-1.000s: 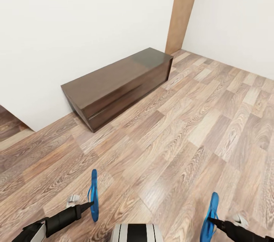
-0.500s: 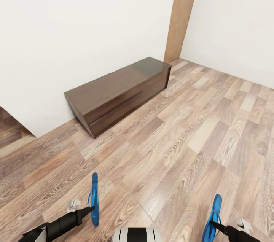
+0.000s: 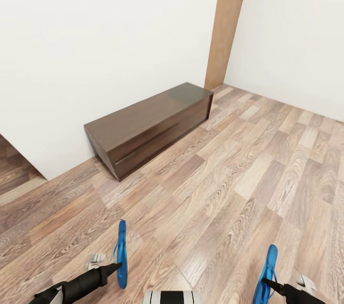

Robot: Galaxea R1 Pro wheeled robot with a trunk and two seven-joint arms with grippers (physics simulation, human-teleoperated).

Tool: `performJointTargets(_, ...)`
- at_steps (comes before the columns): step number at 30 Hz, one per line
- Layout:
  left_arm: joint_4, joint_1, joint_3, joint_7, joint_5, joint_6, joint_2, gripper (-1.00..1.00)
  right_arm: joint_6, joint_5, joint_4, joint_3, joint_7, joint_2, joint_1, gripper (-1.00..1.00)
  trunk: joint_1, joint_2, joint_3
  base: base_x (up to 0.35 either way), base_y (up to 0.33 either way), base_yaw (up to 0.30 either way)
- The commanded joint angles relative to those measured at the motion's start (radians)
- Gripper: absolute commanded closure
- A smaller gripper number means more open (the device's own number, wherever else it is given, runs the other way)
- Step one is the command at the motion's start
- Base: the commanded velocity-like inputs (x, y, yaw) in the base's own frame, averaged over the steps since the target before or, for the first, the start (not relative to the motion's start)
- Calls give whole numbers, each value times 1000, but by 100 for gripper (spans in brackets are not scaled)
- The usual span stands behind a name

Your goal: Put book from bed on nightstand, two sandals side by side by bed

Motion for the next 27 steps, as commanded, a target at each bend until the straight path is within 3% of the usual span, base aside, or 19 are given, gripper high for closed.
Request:
performJointTargets(1,0,-1,3,16,-9,6,-7,100,10,-8,0,0,2,2,0,100,-1,0,3,0,0,0)
performJointTargets(3,0,-1,3,54,-42,6,-27,100,10,-8,0,0,-1,4,0,100,-2,0,11,0,0,0)
performJointTargets(7,1,-1,3,92,-67,6,-48,100,11,-8,0,1,-4,6,0,100,-3,1,27,0,0,0)
performJointTargets(13,1,-1,3,131,-69,6,-54,100,11,-8,1,1,-6,17,0,100,-6,3,50,0,0,0)
performJointTargets(27,1,-1,3,138,-70,6,-59,100,10,-8,29,2,-6,33,0,100,-12,6,104,0,0,0)
